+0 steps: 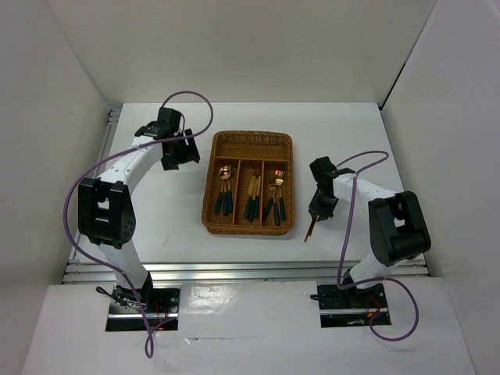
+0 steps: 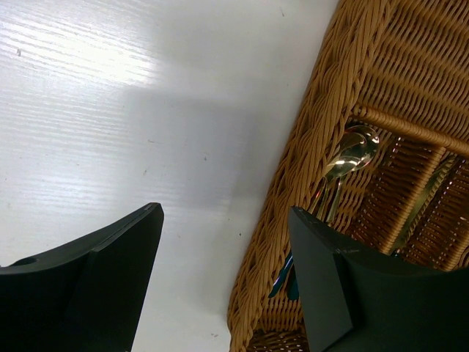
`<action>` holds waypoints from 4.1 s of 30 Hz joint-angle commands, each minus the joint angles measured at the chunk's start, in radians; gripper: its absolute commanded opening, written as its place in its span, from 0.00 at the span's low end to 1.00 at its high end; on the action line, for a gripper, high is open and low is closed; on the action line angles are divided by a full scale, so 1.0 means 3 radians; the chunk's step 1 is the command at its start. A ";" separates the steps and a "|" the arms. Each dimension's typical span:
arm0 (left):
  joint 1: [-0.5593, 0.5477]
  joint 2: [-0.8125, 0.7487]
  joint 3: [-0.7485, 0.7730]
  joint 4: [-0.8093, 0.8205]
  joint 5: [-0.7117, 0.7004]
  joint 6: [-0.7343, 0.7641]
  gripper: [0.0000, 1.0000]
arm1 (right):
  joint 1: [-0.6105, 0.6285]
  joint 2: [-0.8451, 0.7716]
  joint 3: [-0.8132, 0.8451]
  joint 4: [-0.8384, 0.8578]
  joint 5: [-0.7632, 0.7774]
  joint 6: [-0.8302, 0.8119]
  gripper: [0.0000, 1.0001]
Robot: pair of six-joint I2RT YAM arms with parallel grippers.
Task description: Sort the eating utensils into containers
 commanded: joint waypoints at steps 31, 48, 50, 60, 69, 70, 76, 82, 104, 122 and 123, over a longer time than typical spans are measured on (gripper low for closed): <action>-0.0043 0.0072 0.0169 -0.0022 0.0043 0.0066 0.81 | 0.0021 -0.0297 -0.0168 -0.0135 0.0215 0.0046 0.31; -0.0043 0.0200 0.0261 -0.0058 0.0043 0.0066 0.81 | 0.0021 -0.0067 -0.0137 0.0038 0.0118 -0.0021 0.31; -0.0043 0.0230 0.0261 -0.0089 0.0012 0.0066 0.81 | 0.0021 -0.0031 -0.0106 0.0039 0.0118 -0.0021 0.31; -0.0043 0.0230 0.0291 -0.0089 -0.0018 0.0066 0.81 | 0.0021 0.0097 -0.0168 0.0136 0.0118 -0.0051 0.25; -0.0043 0.0230 0.0291 -0.0089 -0.0018 0.0066 0.81 | 0.0021 0.0127 -0.0311 0.0253 0.0118 0.0015 0.09; -0.0043 0.0230 0.0291 -0.0089 -0.0018 0.0066 0.81 | 0.0021 0.0127 -0.0311 0.0253 0.0118 0.0015 0.08; -0.0043 0.0230 0.0358 -0.0150 -0.0018 0.0066 0.81 | 0.0021 -0.0082 -0.0143 0.0049 0.0118 0.0081 0.03; -0.0043 0.0230 0.0358 -0.0150 -0.0018 0.0097 0.81 | 0.0051 -0.0420 0.0327 -0.0145 0.0225 -0.0133 0.05; -0.0043 -0.0030 0.0194 -0.0114 -0.0018 0.0097 0.81 | 0.0082 0.0096 0.1468 0.1224 -0.0734 0.0015 0.09; -0.0043 -0.0526 -0.0041 -0.0053 -0.0080 0.0035 0.81 | 0.0721 0.0398 0.1274 0.2611 0.0251 0.1410 0.08; -0.0043 -0.0557 -0.0076 -0.0053 -0.0110 0.0035 0.81 | 0.0756 0.0449 0.1274 0.2656 0.0312 0.1472 0.08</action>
